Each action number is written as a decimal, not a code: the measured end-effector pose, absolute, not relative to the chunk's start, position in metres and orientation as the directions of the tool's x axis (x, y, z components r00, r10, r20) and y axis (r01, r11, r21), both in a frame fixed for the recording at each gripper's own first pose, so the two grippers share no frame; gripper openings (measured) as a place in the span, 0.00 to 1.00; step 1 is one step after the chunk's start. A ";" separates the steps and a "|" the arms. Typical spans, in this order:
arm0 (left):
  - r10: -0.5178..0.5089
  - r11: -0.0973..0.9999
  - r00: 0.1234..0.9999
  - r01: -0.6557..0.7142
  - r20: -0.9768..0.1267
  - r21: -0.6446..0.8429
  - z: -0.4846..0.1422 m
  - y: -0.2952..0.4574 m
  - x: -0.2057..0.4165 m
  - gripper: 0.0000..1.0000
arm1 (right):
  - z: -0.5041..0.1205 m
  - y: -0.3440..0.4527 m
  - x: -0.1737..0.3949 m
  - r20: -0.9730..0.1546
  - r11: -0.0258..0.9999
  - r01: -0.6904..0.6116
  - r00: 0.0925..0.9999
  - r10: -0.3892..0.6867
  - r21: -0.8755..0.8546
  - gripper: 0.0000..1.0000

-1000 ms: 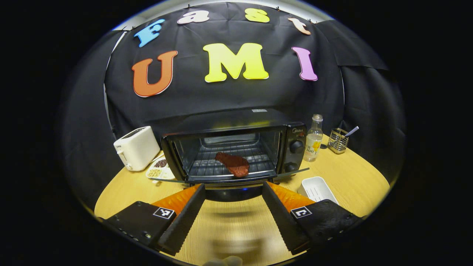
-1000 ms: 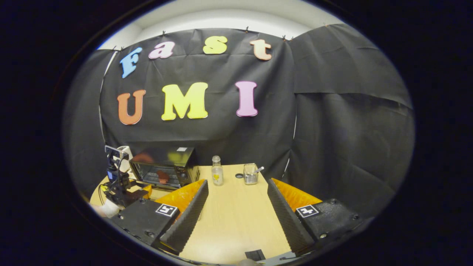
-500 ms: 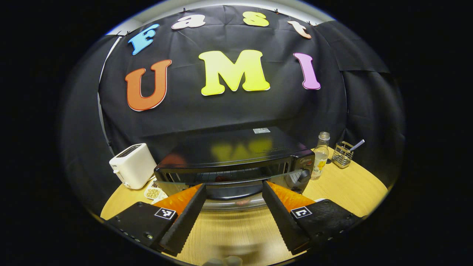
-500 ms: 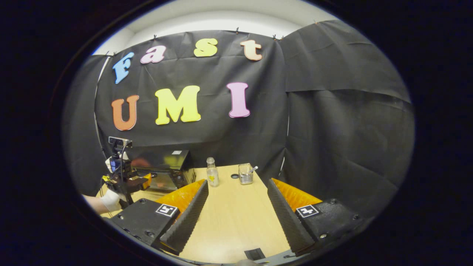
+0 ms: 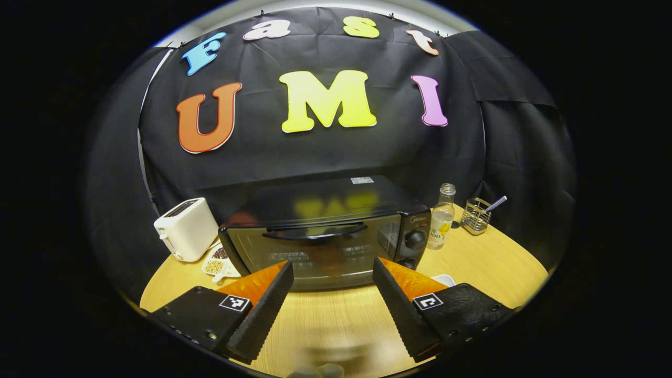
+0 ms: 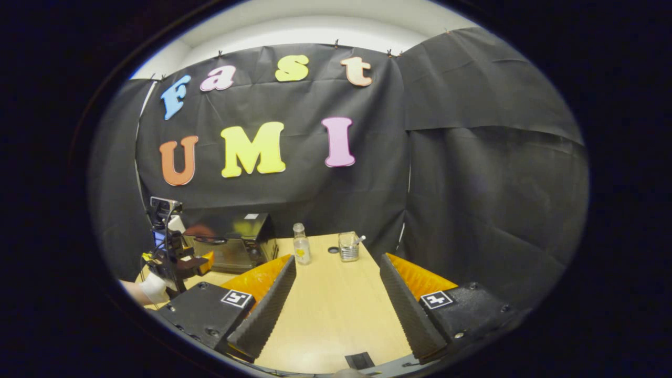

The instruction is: Open the electric oven with the left hand, put the food in, and close the electric oven.

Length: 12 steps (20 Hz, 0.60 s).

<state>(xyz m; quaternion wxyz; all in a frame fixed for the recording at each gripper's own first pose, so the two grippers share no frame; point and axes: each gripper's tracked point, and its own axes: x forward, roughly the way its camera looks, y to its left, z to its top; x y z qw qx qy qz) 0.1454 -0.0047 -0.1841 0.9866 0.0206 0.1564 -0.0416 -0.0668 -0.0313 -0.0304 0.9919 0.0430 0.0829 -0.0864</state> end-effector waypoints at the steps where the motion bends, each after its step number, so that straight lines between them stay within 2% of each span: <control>1: -0.069 0.996 0.951 0.083 -0.302 0.034 -0.177 -0.007 0.137 0.97 | -0.028 -0.030 -0.068 -0.156 0.984 0.161 0.977 -0.147 0.078 1.00; 6: -0.051 0.997 0.977 0.060 -0.206 0.039 -0.112 -0.027 0.082 0.97 | -0.022 -0.033 -0.071 -0.111 0.994 0.065 0.992 -0.055 0.086 1.00; 12: 0.016 1.000 0.999 -0.015 -0.052 0.014 -0.014 -0.028 -0.033 0.96 | -0.017 -0.056 -0.094 -0.102 0.997 -0.039 0.994 0.046 0.069 1.00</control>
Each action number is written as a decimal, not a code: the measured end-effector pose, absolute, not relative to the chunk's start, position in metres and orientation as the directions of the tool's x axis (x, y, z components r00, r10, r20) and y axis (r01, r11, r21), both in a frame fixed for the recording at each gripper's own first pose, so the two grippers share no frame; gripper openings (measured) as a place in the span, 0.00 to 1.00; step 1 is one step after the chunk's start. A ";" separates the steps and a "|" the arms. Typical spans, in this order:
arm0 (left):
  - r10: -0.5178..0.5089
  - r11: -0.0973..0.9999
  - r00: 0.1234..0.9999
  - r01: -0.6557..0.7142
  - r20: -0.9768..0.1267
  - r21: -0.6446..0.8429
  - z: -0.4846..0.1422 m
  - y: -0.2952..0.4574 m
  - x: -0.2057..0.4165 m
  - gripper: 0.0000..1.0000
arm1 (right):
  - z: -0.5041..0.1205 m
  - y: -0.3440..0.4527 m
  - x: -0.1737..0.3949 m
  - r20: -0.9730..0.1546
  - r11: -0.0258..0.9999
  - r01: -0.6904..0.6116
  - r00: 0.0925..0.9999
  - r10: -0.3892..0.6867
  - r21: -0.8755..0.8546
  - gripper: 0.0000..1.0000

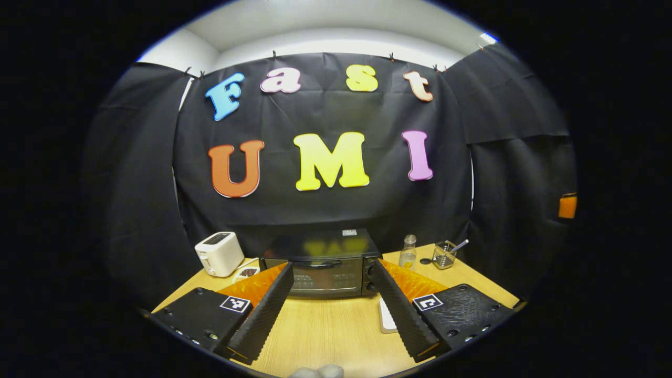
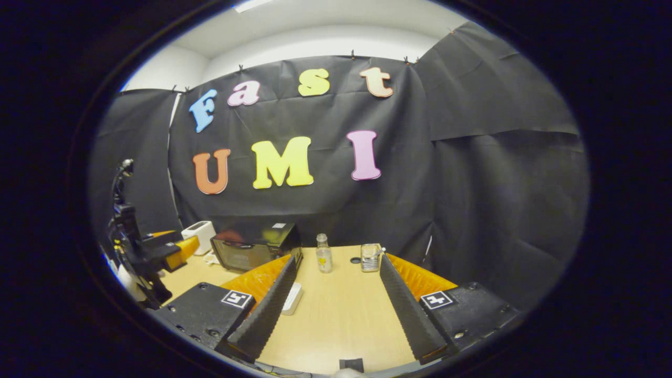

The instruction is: Open the electric oven with the left hand, put the food in, and close the electric oven.

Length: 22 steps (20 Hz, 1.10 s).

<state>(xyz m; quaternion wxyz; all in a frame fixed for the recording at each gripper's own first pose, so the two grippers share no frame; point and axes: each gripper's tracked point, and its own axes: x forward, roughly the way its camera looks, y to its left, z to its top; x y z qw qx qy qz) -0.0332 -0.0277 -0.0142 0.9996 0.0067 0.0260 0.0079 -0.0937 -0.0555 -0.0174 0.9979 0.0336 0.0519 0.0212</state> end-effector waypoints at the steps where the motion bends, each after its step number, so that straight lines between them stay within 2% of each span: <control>1: 0.028 0.999 0.999 -0.028 -0.038 0.016 -0.004 -0.028 -0.053 0.96 | -0.016 -0.059 -0.098 -0.091 0.997 -0.049 0.994 0.055 0.059 1.00; 7: 0.128 0.992 0.992 -0.128 0.011 -0.006 0.026 -0.026 -0.153 0.96 | -0.013 -0.052 -0.120 -0.033 0.988 -0.151 0.988 0.151 0.007 1.00; 11: 0.183 0.983 0.983 -0.183 -0.022 0.008 0.018 -0.012 -0.192 0.96 | -0.017 -0.038 -0.124 -0.032 0.980 -0.197 0.980 0.198 0.030 1.00; 16: 0.202 0.979 0.978 -0.202 -0.050 0.009 0.015 0.000 -0.209 0.96 | -0.016 -0.035 -0.129 -0.034 0.983 -0.177 0.983 0.178 0.039 1.00; 22: 0.174 0.985 0.984 -0.174 -0.044 0.002 0.016 0.000 -0.205 0.96 | -0.011 -0.032 -0.135 -0.025 0.989 -0.146 0.989 0.147 0.036 1.00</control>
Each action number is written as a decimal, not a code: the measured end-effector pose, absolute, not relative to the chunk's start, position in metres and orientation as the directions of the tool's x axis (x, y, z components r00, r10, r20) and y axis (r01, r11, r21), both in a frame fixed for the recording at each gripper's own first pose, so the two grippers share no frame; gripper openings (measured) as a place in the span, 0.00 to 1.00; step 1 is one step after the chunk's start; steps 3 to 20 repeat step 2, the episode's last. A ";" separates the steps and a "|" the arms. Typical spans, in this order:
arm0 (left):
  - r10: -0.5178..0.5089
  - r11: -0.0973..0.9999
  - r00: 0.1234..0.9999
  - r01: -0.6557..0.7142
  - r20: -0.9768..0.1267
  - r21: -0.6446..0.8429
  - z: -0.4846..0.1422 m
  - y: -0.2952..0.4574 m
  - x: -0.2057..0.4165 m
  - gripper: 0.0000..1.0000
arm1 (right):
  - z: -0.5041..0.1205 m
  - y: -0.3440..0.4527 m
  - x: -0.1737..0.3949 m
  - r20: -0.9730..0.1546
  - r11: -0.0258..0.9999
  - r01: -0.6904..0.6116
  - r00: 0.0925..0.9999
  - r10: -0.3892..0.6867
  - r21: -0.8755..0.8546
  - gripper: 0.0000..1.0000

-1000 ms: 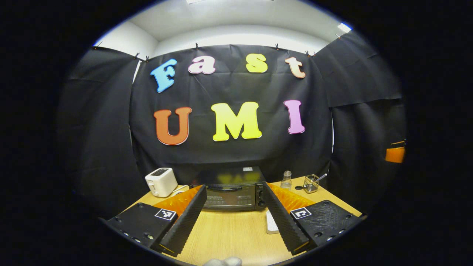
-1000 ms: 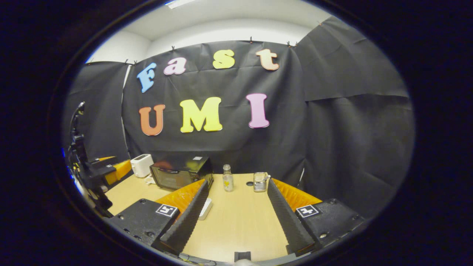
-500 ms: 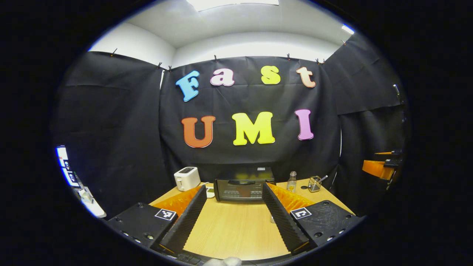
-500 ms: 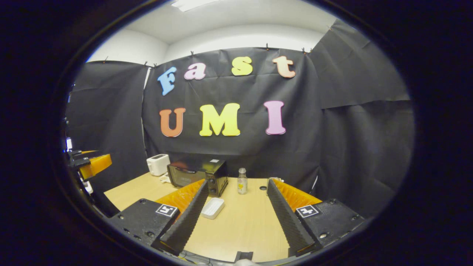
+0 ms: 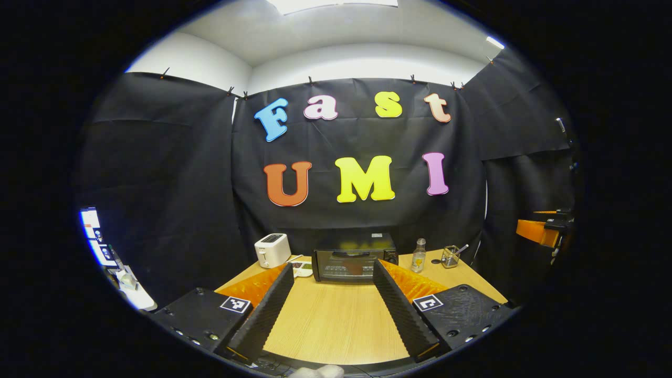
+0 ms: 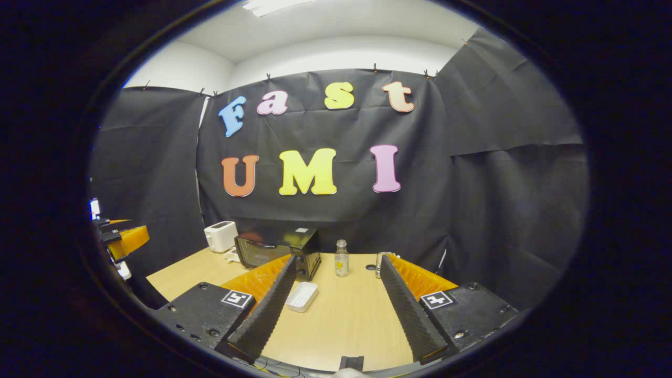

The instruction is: Open the electric oven with the left hand, put the food in, and close the electric oven.

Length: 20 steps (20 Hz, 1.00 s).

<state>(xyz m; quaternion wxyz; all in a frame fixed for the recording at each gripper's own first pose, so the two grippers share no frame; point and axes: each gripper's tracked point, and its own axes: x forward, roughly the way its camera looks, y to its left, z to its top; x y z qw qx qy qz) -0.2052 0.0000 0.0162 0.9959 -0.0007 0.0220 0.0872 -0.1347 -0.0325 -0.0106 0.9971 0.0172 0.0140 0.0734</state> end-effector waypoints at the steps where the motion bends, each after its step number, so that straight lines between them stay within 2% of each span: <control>1: 0.168 0.986 0.985 -0.168 -0.044 0.002 0.017 0.000 -0.204 0.96 | -0.012 -0.032 -0.136 -0.028 0.989 -0.141 0.989 0.142 0.032 1.00; 20: 0.160 0.987 0.986 -0.160 -0.044 -0.003 0.017 -0.001 -0.203 0.96 | -0.013 -0.033 -0.136 -0.029 0.991 -0.133 0.991 0.134 0.027 1.00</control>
